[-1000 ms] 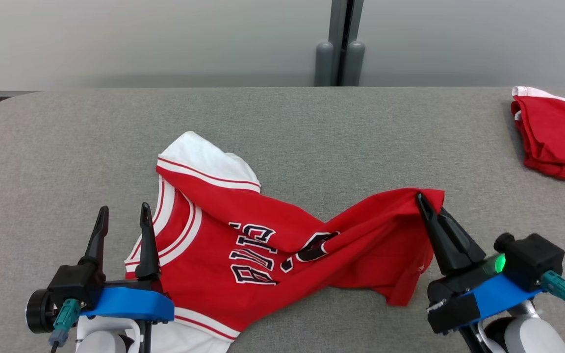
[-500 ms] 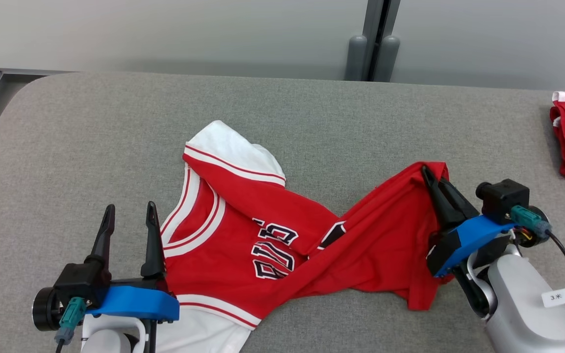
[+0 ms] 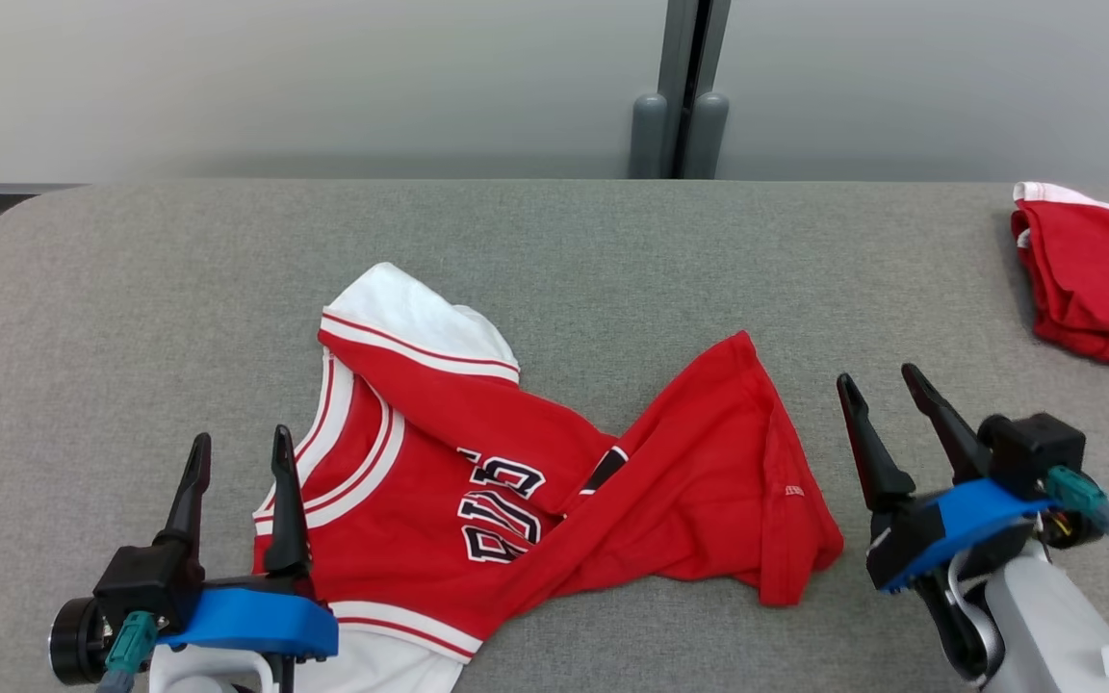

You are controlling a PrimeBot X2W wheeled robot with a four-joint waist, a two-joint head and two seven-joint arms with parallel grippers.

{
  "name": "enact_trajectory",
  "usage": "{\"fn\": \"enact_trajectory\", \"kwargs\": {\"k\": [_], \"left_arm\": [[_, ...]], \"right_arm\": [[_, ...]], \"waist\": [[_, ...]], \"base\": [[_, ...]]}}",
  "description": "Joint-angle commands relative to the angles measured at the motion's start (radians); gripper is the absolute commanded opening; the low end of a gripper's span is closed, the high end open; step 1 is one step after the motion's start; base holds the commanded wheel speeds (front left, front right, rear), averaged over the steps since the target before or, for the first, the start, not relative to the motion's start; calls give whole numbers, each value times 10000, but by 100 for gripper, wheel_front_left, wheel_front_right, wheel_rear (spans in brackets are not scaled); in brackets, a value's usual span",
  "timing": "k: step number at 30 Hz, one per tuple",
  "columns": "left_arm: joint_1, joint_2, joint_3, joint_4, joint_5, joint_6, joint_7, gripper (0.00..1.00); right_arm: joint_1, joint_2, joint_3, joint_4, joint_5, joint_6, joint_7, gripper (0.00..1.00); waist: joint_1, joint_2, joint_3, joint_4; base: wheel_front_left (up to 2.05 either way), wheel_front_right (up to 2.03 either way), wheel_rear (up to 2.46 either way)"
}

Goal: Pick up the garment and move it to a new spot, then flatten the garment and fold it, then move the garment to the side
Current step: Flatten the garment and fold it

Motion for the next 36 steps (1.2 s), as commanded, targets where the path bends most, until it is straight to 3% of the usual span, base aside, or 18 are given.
{"fn": "enact_trajectory", "kwargs": {"k": [1, 10, 15, 30, 36], "left_arm": [[103, -1, 110, -45, 42, -42, -42, 100], [317, -3, 301, -81, 214, -184, -42, 100], [292, -3, 363, -124, 243, -184, -42, 100], [113, -4, 151, -160, 205, -56, -43, 100], [-48, -3, 62, -118, 111, -57, -42, 100]], "right_arm": [[532, -52, -149, -397, -35, 5, -39, 100], [2767, 215, -1022, -2447, -356, 5, -39, 100], [3249, 451, -1048, -2958, -754, 5, -38, 100], [2362, 445, -317, -2855, -1511, 5, 731, 100], [1675, 513, 14, -2113, -1957, 5, 1348, 100]], "waist": [[0, -1, -108, -136], [0, -1, -156, -308], [0, -1, -69, -331], [0, -1, 70, -89], [0, -1, 262, 60]], "base": [[0, 0, 0], [0, 0, 0], [0, 0, 0], [0, 0, 0], [0, 0, 0]]}}
